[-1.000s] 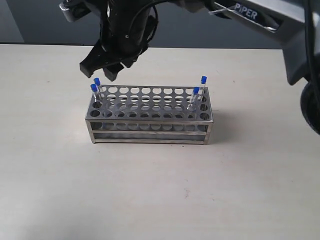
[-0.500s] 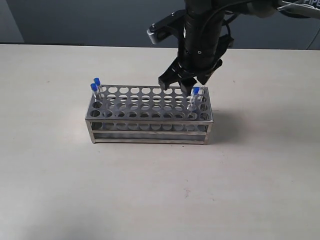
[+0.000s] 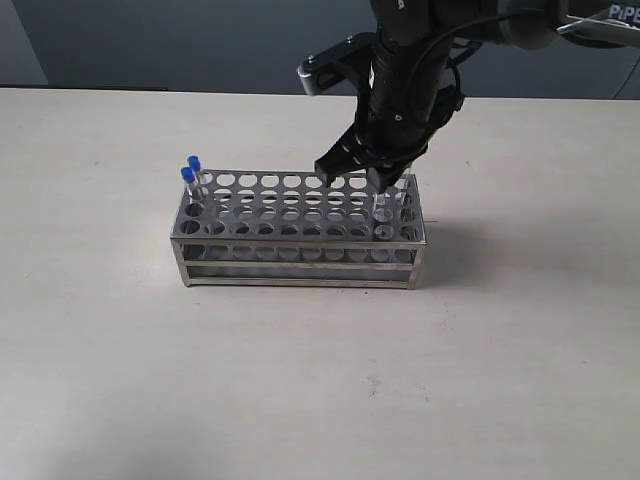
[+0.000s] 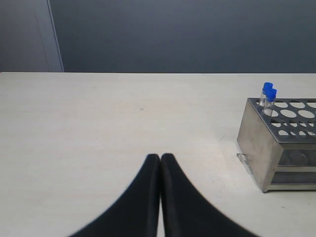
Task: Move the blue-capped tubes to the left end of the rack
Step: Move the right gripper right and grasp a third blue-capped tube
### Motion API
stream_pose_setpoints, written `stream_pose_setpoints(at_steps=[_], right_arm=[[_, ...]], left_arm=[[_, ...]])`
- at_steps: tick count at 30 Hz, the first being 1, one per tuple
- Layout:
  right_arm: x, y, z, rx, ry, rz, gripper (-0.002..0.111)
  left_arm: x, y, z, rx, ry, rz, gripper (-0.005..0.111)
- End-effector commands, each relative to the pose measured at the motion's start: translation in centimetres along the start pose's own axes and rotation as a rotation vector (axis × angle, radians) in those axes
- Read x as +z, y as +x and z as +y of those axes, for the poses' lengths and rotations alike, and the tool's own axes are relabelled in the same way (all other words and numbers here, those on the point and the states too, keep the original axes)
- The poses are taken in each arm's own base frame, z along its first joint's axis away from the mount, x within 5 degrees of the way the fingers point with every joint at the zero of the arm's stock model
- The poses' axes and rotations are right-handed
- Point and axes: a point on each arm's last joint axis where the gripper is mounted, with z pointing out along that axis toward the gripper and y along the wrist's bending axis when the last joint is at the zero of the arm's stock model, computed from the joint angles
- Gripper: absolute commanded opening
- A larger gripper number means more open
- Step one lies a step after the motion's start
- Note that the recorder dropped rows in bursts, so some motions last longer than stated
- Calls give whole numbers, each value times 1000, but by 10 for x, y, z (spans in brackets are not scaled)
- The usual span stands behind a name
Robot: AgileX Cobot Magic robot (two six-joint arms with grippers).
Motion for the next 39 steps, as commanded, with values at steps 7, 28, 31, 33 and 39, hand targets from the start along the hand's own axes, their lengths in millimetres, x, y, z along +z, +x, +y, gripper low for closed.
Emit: stream_pose_setpoints(at_steps=[7, 28, 31, 33, 39], right_arm=[[-1, 2, -4, 0, 16, 5, -1], [-1, -2, -3, 0, 12, -29, 38], [2, -2, -3, -1, 13, -21, 38], [8, -2, -4, -8, 22, -8, 38], [16, -2, -4, -6, 17, 10, 35]], left_arm=[[-1, -2, -1, -1, 9, -10, 1], [-1, -2, -1, 1, 10, -12, 1], [-1, -2, -1, 1, 10, -12, 1], [-1, -2, -1, 1, 10, -12, 1], [-1, -2, -1, 1, 10, -12, 1]])
